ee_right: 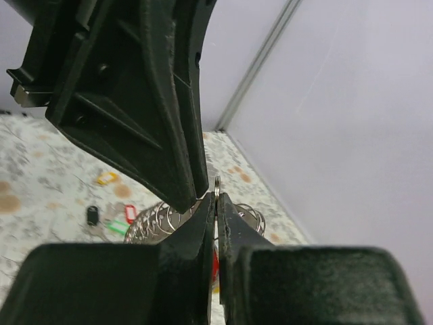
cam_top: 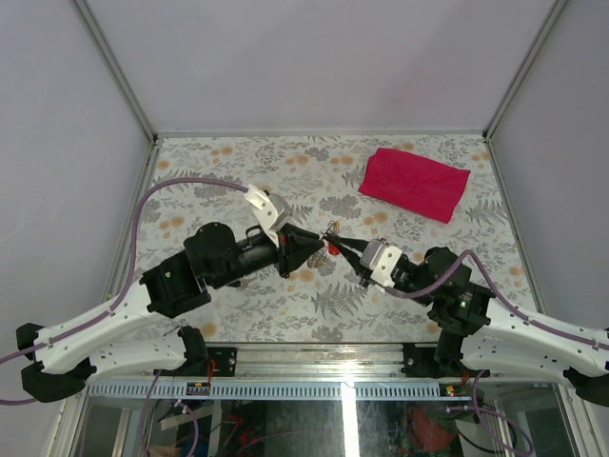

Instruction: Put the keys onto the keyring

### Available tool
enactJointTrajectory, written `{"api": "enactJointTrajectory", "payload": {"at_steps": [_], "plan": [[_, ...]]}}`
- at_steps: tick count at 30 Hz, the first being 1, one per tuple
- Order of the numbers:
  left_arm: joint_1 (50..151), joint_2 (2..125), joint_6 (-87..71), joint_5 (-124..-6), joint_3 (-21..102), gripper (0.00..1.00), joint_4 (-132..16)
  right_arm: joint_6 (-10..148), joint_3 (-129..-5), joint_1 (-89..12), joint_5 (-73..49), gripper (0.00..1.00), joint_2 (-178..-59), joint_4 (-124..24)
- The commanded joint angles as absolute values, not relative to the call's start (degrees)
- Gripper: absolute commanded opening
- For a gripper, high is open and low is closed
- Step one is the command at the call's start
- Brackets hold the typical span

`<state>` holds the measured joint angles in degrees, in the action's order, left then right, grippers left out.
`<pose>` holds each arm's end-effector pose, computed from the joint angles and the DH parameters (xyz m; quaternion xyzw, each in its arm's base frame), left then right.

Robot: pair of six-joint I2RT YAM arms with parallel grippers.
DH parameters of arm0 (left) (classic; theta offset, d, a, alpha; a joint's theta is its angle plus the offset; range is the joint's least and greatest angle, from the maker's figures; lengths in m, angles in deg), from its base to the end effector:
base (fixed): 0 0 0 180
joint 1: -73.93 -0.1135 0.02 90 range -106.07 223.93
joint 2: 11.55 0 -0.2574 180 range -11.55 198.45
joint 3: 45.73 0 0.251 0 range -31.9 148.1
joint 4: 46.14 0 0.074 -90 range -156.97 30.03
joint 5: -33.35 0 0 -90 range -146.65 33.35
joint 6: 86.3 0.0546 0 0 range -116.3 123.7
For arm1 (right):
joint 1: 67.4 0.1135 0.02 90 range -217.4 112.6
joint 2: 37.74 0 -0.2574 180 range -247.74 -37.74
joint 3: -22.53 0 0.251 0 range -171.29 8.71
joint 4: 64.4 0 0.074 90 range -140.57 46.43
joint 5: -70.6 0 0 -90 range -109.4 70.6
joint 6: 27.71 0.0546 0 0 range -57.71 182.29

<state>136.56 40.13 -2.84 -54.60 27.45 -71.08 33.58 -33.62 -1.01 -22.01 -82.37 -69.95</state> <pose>0.1039 -0.1965 0.3997 0.3314 0.6482 -0.3784 0.5717 0.0846 0.1874 0.3822 -0.4261 0.4146 0.2468 0.7653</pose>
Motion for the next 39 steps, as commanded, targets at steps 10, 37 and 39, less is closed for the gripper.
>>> {"api": "enactJointTrajectory", "payload": {"at_steps": [10,37,39], "plan": [[136.95,33.39,-0.63,-61.03,30.75,0.4,-70.09,51.03,-26.89,-0.68,-17.33,0.0,-76.84,-90.14],[136.94,30.37,5.8,-77.39,27.62,0.32,-65.01,63.78,-23.73,-0.68,-1.28,0.0,-81.03,-109.23],[136.88,30.45,5.77,-77.45,27.52,0.31,-64.89,63.83,-23.77,-0.66,-1.09,0.0,-81.15,-109.28]]}}
